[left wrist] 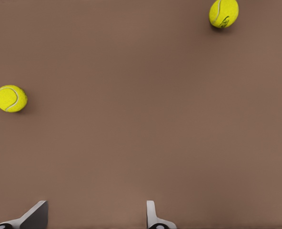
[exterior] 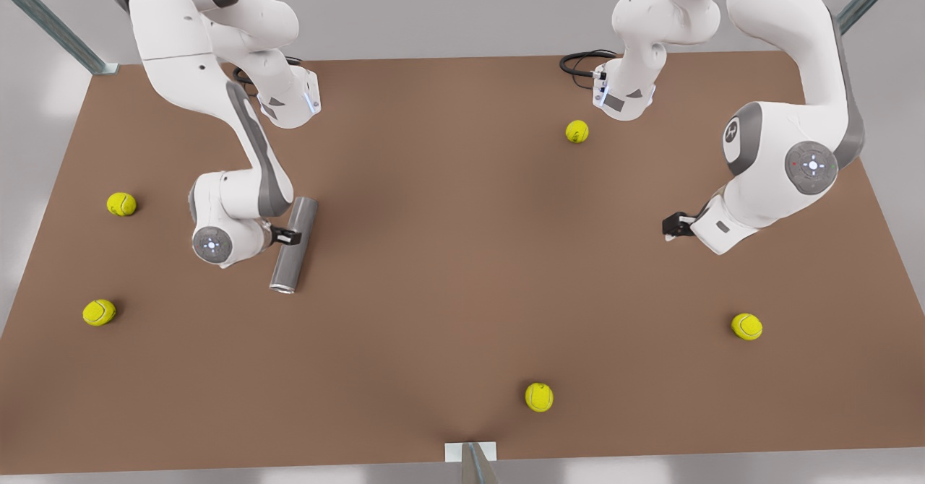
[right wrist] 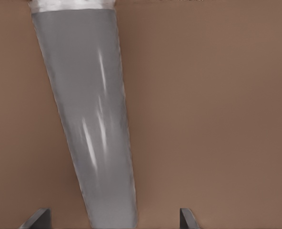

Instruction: Put the tennis tube upright

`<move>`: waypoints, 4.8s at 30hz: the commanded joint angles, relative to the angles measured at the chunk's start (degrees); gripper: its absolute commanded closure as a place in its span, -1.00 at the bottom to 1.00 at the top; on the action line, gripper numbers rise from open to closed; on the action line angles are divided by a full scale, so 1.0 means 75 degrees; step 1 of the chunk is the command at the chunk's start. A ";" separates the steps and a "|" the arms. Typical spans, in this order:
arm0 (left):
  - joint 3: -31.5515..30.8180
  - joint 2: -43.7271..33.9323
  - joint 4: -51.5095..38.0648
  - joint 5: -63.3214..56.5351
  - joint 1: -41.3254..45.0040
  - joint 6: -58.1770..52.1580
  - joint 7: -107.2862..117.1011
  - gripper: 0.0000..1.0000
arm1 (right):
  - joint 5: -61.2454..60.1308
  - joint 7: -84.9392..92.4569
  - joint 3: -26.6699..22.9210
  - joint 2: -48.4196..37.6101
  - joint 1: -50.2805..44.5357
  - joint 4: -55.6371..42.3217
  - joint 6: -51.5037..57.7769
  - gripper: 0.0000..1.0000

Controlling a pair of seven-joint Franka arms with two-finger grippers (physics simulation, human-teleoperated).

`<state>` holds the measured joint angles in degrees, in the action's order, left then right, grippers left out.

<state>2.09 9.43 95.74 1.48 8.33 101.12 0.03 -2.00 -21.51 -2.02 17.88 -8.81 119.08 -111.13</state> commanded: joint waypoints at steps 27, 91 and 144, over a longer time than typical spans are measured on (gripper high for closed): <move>-0.0091 -0.0179 -0.0074 0.0013 -0.0127 0.0075 -0.0028 -1.00 | -0.0096 0.1497 0.0000 0.1002 -0.0220 0.0318 -0.1671 -1.00; -0.0161 0.2750 -0.0004 0.4419 -0.1580 -0.0792 -0.4092 -1.00 | -0.0237 0.1063 -0.0598 0.1671 -0.0325 -0.7908 0.4587 -1.00; -0.2259 0.2892 0.3582 0.7138 -0.0209 0.2197 -0.5770 -1.00 | -0.1655 -0.0003 -0.0563 0.1272 0.0671 -0.8236 0.4751 -1.00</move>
<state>-14.84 30.98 122.62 55.06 6.77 119.10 -44.89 -13.68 -16.46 -6.26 27.50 -3.79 57.33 -75.82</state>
